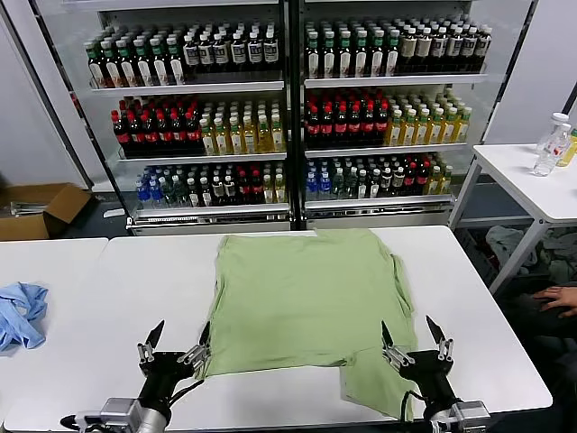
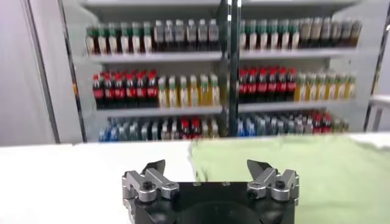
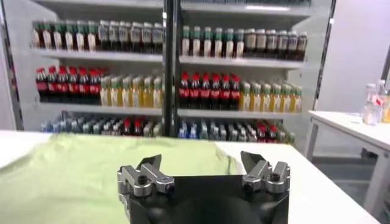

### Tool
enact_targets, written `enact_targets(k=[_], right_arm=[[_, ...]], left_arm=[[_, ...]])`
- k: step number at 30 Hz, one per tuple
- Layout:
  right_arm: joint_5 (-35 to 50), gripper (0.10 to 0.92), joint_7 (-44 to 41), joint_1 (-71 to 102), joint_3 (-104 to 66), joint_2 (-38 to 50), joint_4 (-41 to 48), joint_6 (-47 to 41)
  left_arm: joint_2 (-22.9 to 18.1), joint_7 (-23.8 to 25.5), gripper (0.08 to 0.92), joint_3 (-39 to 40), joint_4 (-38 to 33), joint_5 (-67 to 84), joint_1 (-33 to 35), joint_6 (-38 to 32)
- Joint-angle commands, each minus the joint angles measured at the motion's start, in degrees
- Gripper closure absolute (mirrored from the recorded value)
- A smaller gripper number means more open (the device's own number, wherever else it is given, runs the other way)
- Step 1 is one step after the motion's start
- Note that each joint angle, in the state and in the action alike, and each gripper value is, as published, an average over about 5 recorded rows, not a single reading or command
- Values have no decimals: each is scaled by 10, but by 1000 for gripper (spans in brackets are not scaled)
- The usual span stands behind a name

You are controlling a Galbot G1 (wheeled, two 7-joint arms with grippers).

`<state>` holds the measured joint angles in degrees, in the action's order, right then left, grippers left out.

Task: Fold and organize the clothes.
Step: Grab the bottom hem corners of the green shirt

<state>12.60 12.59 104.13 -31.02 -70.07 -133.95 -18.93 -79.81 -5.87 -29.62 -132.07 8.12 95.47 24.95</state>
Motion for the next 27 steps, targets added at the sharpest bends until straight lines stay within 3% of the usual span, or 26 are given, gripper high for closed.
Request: enact_targets(k=[1, 17, 27], right_arm=[[2, 203, 13, 68, -22, 2, -2, -39], [24, 227, 4, 44, 37, -2, 51, -40], [41, 501, -27, 34, 46, 13, 71, -40]], left_arm=[[23, -23, 177, 28, 80, 0, -48, 82], [7, -54, 208, 51, 143, 15, -59, 84], [-4, -61, 484, 46, 150, 75, -52, 84]])
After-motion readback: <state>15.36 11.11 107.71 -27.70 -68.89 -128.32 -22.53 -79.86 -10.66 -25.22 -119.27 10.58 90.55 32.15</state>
